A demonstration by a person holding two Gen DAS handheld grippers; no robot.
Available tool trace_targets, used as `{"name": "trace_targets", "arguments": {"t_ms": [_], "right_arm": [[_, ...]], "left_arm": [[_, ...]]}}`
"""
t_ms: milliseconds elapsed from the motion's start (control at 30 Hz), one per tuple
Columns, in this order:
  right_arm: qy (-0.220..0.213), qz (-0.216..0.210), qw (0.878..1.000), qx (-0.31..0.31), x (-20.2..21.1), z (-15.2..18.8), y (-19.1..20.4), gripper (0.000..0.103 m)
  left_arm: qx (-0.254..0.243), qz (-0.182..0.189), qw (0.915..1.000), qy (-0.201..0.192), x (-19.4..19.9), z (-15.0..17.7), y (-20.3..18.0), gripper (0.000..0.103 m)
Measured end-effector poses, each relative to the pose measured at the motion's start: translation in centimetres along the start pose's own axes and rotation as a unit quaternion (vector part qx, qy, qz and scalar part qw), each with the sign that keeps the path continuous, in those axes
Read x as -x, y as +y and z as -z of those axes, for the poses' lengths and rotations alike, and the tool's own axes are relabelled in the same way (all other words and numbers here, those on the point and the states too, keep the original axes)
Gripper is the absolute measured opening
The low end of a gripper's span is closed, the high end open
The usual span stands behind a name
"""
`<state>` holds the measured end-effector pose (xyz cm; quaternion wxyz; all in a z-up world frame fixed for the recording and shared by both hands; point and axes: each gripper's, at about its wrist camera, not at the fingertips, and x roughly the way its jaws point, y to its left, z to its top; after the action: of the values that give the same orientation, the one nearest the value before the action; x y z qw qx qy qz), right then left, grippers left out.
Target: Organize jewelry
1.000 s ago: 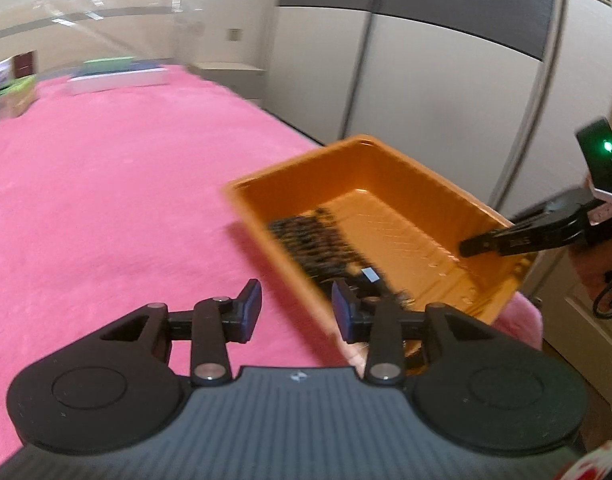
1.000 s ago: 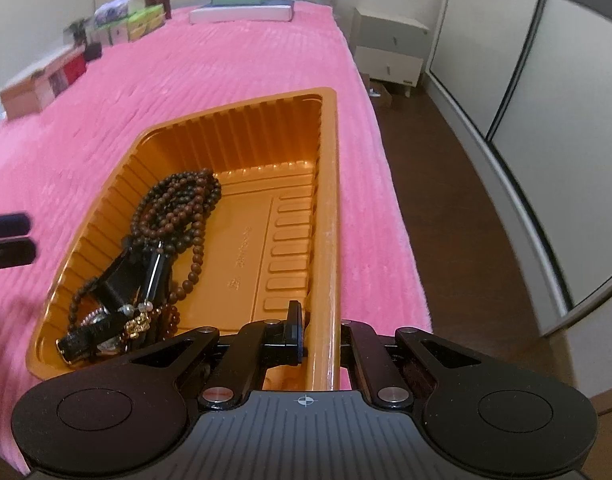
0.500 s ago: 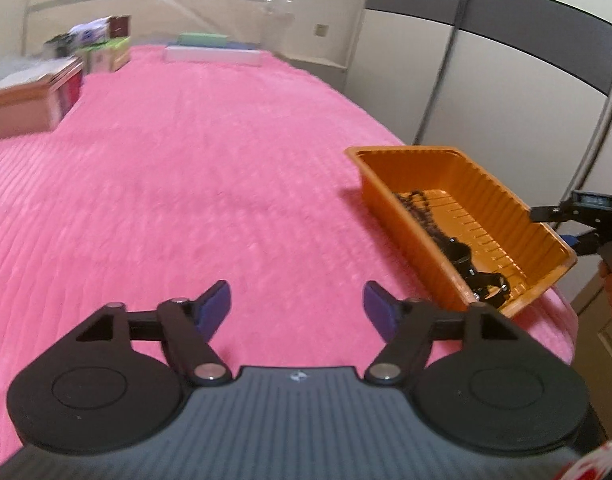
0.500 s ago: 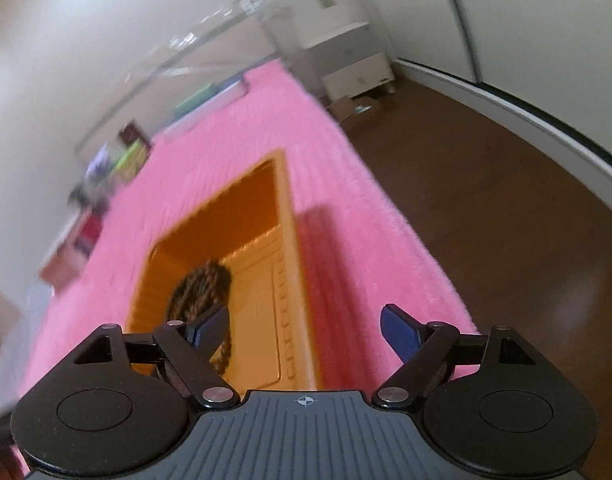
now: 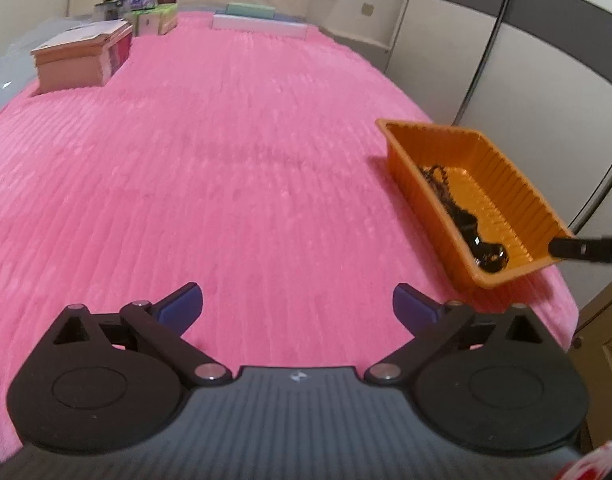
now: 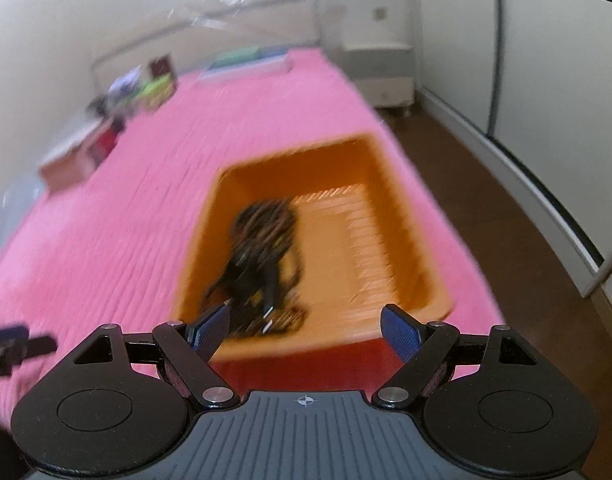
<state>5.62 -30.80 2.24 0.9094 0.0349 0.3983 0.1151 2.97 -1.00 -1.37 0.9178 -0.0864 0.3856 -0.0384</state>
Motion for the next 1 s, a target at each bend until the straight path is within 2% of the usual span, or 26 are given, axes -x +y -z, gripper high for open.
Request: {"name": "trace_targets", "arguments": {"t_ms": [133,267,533,1000], "right_arm": [[0.027,-0.022,0.999,0.002,-0.6,1.5,2.4,0.083],[0.039,-0.020,0.999,0.023,-1.1,2.5,4.4,0.083],[0.047,-0.029,0.998,0.031,-0.9,2.9,6.4,0.083],[0.045,-0.028,0.998,0.046,-0.3,4.2,8.8,0.083]], "left_arm": [[-0.003,-0.027,0.9993,0.026,0.3,0.6,-0.3,0.101],[0.002,-0.034,0.9989,0.033,0.8,1.2,-0.5,0.101],[0.015,-0.031,0.9988,0.034,1.8,1.7,-0.9,0.101],[0.015,-0.053,0.9981,0.028,2.7,2.1,-1.4,0.101]]}}
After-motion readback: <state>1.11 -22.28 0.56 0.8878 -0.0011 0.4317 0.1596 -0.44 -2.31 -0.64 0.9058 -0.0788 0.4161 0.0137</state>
